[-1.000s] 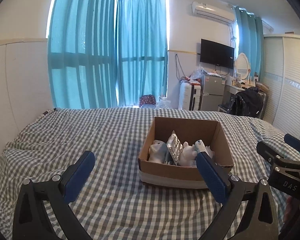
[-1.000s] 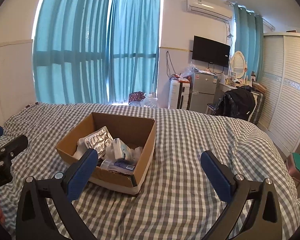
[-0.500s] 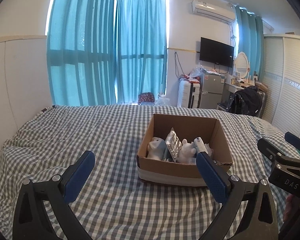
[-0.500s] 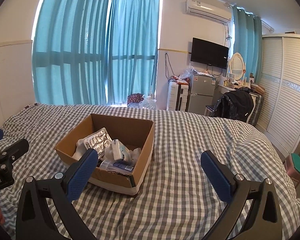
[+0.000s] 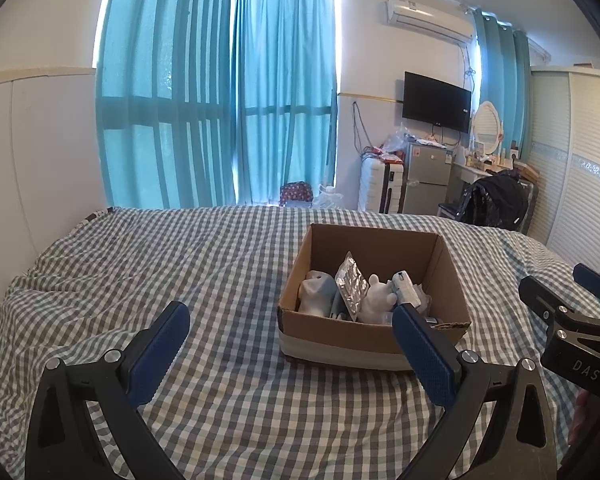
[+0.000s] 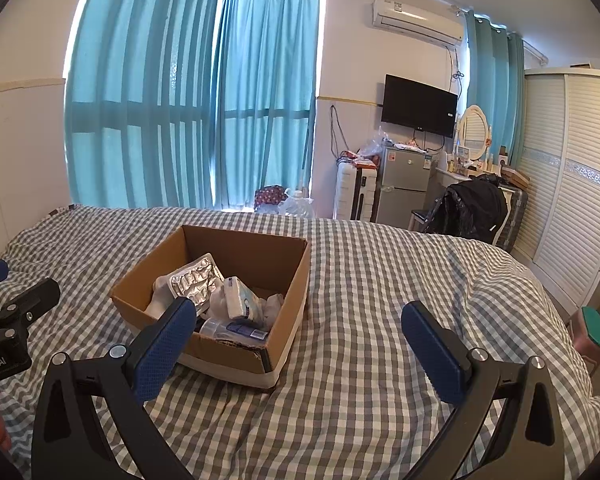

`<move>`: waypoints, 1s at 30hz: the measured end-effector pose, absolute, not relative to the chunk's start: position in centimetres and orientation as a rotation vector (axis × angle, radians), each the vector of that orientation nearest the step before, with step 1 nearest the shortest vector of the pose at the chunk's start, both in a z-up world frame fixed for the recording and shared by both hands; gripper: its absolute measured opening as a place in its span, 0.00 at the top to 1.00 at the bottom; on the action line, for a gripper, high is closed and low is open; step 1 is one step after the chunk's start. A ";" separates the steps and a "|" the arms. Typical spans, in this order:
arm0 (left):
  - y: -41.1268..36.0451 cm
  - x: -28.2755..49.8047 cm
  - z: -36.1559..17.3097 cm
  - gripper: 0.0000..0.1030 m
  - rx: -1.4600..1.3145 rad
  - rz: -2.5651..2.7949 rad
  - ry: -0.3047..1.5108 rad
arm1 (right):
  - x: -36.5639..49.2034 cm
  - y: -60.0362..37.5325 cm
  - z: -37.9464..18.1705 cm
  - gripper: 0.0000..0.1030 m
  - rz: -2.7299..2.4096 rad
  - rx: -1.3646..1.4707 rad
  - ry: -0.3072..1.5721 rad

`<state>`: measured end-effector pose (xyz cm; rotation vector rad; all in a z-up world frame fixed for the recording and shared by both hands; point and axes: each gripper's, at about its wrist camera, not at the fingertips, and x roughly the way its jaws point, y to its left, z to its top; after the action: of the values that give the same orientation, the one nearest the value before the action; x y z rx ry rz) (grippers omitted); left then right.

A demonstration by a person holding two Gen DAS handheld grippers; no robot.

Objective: Organize objects

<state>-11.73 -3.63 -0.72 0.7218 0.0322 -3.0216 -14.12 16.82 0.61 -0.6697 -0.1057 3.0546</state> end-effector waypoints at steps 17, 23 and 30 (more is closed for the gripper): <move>-3.3 -11.6 -0.9 0.00 0.716 -3.015 0.009 | -14.1 16.6 0.4 0.00 3.050 -0.679 -0.109; -3.2 -11.6 -0.9 0.00 0.715 -3.015 0.008 | -14.2 16.6 0.4 0.00 3.050 -0.680 -0.110; -3.2 -11.6 -0.9 0.00 0.715 -3.014 0.008 | -14.1 16.5 0.3 0.00 3.049 -0.679 -0.111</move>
<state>-11.65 -3.22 -0.88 0.7154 0.0081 -3.0143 -14.13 16.55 0.35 -0.6792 -0.1108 3.0491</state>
